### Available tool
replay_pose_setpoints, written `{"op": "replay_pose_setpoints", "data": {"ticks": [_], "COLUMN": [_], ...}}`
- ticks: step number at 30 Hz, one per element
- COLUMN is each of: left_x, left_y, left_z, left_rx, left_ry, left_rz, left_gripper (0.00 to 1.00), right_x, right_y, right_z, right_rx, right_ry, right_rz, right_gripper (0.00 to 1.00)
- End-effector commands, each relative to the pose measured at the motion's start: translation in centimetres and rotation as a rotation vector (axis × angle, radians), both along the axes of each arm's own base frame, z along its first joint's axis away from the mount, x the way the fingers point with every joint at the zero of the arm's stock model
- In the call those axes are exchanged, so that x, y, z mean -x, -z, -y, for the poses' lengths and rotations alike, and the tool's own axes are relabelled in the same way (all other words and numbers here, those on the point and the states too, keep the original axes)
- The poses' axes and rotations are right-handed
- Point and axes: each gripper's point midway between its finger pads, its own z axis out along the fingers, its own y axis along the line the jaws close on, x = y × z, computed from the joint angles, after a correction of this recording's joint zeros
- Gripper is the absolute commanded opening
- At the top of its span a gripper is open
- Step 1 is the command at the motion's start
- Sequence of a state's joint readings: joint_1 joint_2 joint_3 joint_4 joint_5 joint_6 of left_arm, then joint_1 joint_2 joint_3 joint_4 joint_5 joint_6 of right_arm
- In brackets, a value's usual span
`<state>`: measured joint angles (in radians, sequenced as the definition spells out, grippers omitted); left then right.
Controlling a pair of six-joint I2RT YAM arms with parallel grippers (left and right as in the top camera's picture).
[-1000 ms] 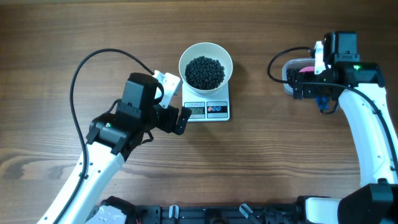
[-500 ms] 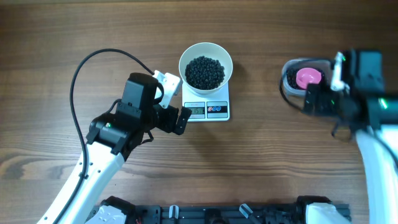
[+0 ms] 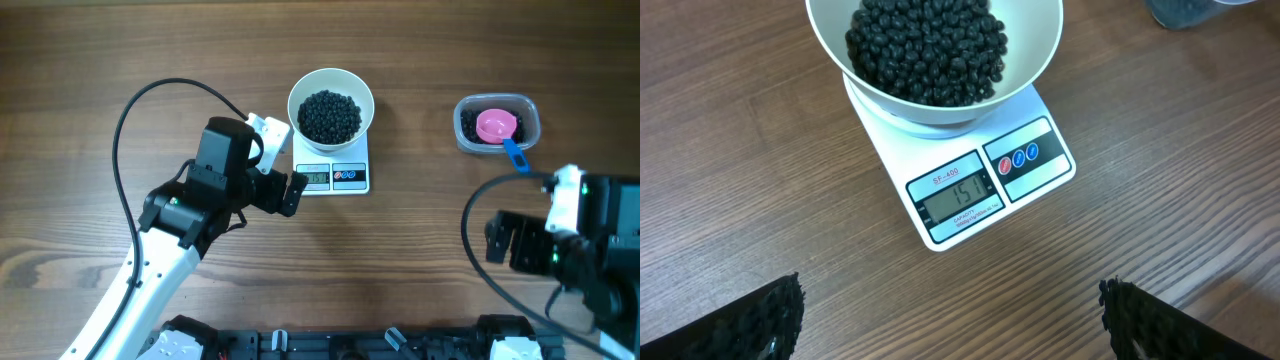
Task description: Scoop item into bowl and weigh 150g on scale
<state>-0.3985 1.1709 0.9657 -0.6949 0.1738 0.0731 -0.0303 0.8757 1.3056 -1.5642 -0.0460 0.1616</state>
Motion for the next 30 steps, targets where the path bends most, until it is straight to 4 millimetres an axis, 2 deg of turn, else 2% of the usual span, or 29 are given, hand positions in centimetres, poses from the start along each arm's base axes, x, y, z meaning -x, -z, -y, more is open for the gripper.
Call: {"op": "replay_pose_setpoints", "data": {"ticks": [1,22,25,30], "left_x": [0.2,0.2,0.2,0.2], "left_y": [0.2,0.2,0.2,0.2], "left_z": [0.4,0.4,0.4,0.4], "left_rx": [0.009,0.009,0.009,0.009], "left_ry": [0.016,0.016,0.016,0.016], "left_rz": [-0.008,-0.008,-0.008,-0.008], "left_gripper": [1.00,1.00,1.00,1.00], "right_x": [0.8,0.5,-0.6,-4.0], "right_y": [-0.4,-0.6,-1.2,-2.8], "right_z": [-0.8,-1.4,-1.8,-1.2], "right_rx": [-0.051,-0.115,-0.178,-0.122], "right_ry": [0.010,0.058,0.126,0.070], "right_rz": [0.005,0.008,0.051,0.269], "right_gripper": [1.00,1.00,1.00,1.00]}}
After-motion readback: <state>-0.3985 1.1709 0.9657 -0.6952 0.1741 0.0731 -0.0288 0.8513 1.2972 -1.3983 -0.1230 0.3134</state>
